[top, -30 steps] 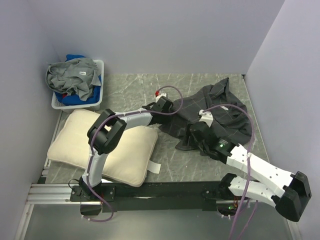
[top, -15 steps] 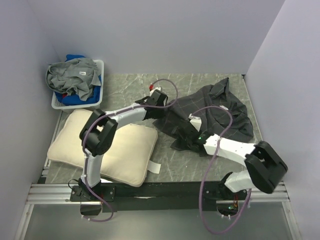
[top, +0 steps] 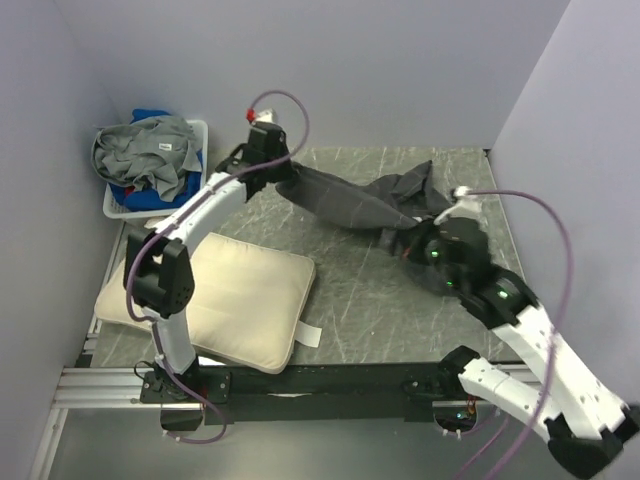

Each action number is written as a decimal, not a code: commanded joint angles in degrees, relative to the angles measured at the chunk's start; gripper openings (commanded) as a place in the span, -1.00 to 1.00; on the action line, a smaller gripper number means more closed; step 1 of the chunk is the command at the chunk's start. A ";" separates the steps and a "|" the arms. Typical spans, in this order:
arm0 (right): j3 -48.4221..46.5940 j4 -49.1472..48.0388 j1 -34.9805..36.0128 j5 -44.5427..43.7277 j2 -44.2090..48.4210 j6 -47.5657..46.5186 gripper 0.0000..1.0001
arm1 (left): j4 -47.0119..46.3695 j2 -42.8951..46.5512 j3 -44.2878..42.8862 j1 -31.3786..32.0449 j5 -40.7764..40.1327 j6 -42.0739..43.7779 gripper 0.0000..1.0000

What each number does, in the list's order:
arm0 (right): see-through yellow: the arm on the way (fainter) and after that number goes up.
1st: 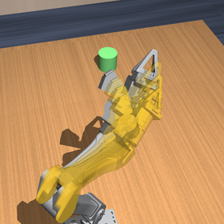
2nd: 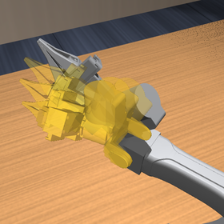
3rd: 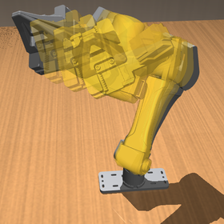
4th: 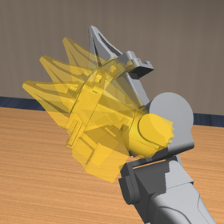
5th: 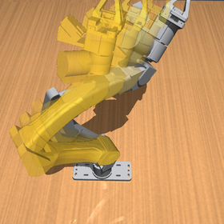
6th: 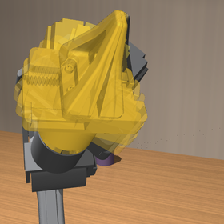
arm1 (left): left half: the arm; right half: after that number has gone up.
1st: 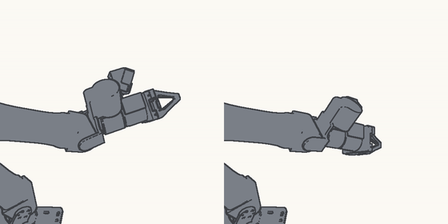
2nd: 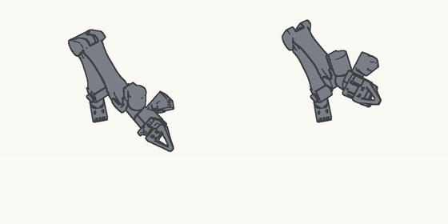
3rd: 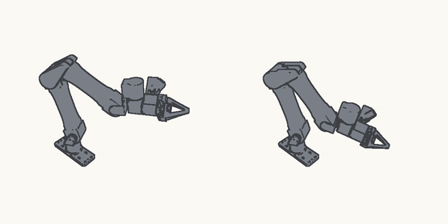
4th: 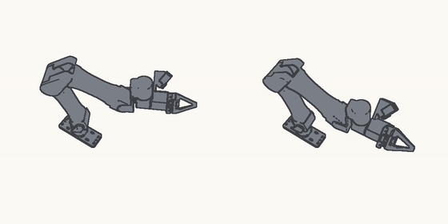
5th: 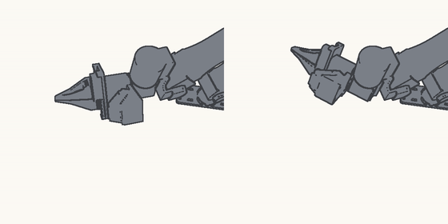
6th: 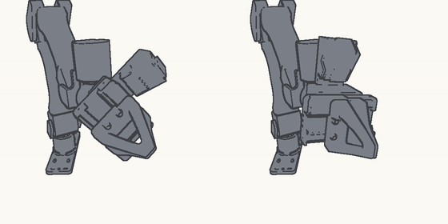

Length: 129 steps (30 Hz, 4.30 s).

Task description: Put the pillow into the pillowcase

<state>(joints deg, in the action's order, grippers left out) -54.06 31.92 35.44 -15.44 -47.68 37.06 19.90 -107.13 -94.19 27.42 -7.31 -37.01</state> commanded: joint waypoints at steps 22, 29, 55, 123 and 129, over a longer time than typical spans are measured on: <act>-56.92 7.37 -4.68 15.16 -10.06 -11.83 -1.00 | -18.04 32.24 -5.37 -10.54 5.91 2.38 -0.98; -63.36 -5.18 -4.68 20.88 -11.30 -11.22 -1.00 | -22.35 34.62 -12.68 -10.98 0.90 3.70 -0.98; -65.73 -13.80 -4.94 9.81 -24.03 -14.74 -1.00 | -22.45 35.50 -25.87 -11.25 5.02 9.50 -0.98; 7.24 -13.73 -27.09 -0.90 -24.50 16.56 0.97 | -2.85 0.63 13.78 5.81 -5.80 -1.48 0.60; -4.54 -12.41 -32.97 2.25 -41.23 15.77 0.91 | -1.18 -7.82 7.27 2.46 3.70 -0.08 0.61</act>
<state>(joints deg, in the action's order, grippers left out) -52.73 20.80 5.89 -12.71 -81.95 53.08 16.27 -112.29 -81.25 29.89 -10.44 -40.38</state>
